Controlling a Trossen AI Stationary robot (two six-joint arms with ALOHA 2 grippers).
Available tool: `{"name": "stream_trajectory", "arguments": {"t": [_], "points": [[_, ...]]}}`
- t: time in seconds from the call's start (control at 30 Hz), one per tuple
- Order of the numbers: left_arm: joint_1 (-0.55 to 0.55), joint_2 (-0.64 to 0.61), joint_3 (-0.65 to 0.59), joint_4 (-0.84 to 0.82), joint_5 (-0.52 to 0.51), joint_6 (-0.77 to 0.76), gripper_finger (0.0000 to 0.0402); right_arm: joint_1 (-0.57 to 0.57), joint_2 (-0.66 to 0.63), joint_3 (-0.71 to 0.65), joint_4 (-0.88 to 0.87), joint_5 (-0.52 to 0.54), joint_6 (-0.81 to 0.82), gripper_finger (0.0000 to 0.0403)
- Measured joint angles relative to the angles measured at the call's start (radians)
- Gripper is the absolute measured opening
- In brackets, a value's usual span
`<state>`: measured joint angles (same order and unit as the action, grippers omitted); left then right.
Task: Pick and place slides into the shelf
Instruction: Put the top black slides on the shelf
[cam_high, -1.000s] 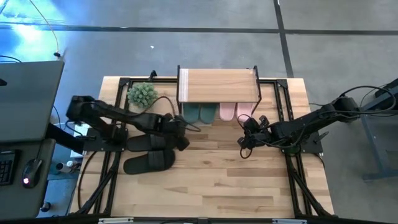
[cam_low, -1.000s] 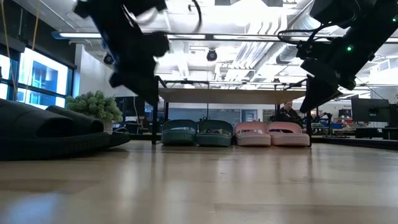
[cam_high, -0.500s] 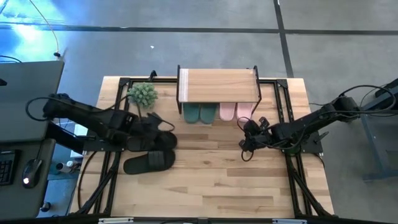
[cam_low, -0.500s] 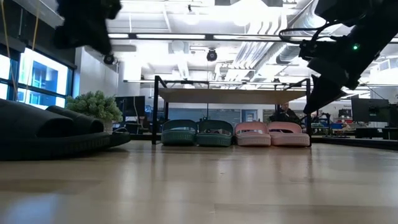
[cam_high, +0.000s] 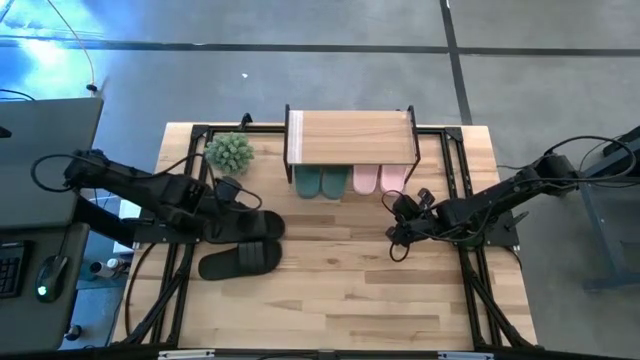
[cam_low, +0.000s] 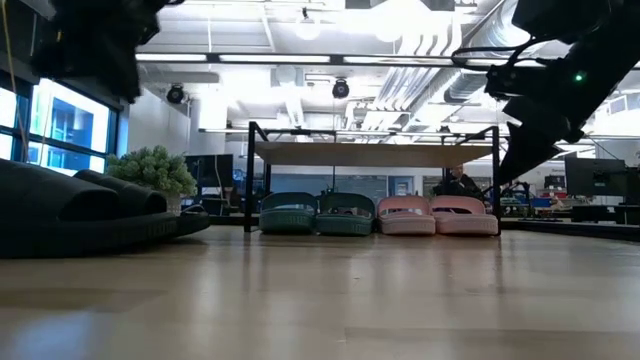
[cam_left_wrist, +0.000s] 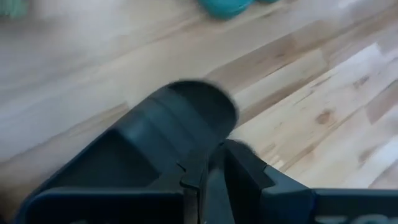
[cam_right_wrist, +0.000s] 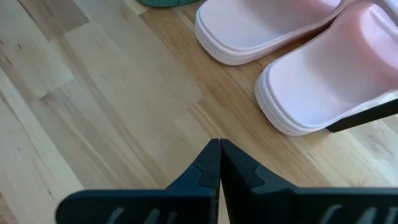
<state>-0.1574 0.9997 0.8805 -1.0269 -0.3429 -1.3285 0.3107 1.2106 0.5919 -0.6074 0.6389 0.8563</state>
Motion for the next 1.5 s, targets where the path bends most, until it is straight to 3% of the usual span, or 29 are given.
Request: {"name": "stream_trajectory", "arguments": {"t": [0.13,0.33,0.5,0.63,0.83,1.23,1.5], "points": [[0.0,-0.104,-0.109,0.026,0.003,-0.071,0.004,0.011,0.0,0.0,-0.013,0.014,-0.001,0.0],[0.0,-0.354,-0.299,0.251,-0.025,-0.102,0.004,0.038,0.0,0.0,-0.018,0.023,0.0,0.0],[0.0,-0.506,-0.374,0.199,-0.02,-0.232,0.004,0.039,0.0,0.0,-0.02,0.031,0.009,0.0],[0.0,-0.555,-0.417,0.158,0.035,-0.313,0.004,0.039,0.0,0.0,-0.021,0.032,0.018,0.0],[0.0,-0.544,-0.435,0.164,0.09,-0.355,0.0064,0.039,0.0,0.0,-0.021,0.03,0.018,0.0],[0.0,-0.44,-0.436,0.179,0.15,-0.432,0.0214,0.039,0.0,0.0,-0.021,0.025,0.018,0.0],[0.0,-0.266,-0.436,0.319,0.165,-0.409,0.023,0.039,0.0,0.0,-0.021,0.025,0.018,0.0]]}}
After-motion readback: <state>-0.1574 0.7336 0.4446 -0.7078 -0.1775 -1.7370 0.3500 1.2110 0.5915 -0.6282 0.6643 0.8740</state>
